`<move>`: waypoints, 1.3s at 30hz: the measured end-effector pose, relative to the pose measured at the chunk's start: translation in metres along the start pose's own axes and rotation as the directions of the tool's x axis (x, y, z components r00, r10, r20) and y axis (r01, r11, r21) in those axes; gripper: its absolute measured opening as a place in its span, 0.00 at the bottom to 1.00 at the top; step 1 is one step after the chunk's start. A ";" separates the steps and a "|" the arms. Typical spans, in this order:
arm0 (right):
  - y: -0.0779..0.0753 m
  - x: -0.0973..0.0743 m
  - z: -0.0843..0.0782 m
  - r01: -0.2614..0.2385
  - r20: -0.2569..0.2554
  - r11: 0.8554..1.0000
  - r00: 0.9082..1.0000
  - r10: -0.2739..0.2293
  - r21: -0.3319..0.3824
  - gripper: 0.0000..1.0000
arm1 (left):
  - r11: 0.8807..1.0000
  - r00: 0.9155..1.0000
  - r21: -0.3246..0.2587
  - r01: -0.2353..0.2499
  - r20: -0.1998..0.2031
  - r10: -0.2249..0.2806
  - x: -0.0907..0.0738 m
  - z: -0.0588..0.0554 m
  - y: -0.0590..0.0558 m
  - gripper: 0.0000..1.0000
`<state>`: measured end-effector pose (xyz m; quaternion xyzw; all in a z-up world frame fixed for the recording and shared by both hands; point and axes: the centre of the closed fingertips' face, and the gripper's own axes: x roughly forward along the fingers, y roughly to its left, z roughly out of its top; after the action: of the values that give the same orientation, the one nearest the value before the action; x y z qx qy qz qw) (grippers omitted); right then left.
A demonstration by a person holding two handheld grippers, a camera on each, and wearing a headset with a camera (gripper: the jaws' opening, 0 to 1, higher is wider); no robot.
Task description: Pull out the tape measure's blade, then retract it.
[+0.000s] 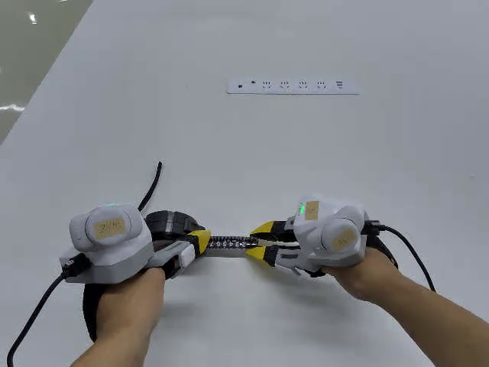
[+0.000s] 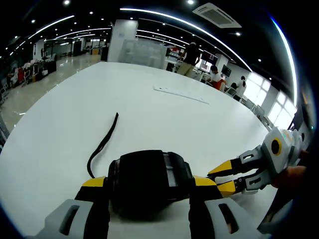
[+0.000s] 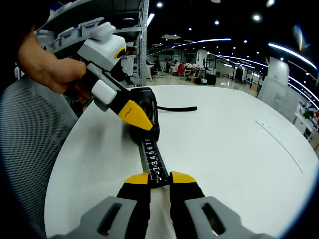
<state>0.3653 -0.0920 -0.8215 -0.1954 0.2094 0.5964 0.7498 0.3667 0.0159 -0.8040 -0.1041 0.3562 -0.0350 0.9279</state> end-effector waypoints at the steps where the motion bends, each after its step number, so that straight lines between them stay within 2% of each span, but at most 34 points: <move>1: 0.000 0.001 0.000 0.000 0.001 1.000 1.000 0.000 0.001 0.12 | 1.000 1.000 0.000 0.000 0.000 0.000 0.000 0.000 0.000 0.61; 30: 0.012 0.038 0.024 -0.036 0.017 0.999 0.999 0.036 -0.010 0.12 | 1.000 1.000 -0.012 0.007 -0.003 -0.007 0.002 -0.001 0.000 0.61; 39: 0.016 0.047 0.029 -0.061 -0.004 0.996 0.998 0.061 -0.072 0.13 | 1.000 1.000 -0.015 0.010 -0.004 -0.010 0.002 -0.001 0.000 0.61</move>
<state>0.3618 -0.0345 -0.8235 -0.2164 0.1942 0.6261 0.7235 0.3673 0.0151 -0.8056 -0.1125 0.3579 -0.0372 0.9262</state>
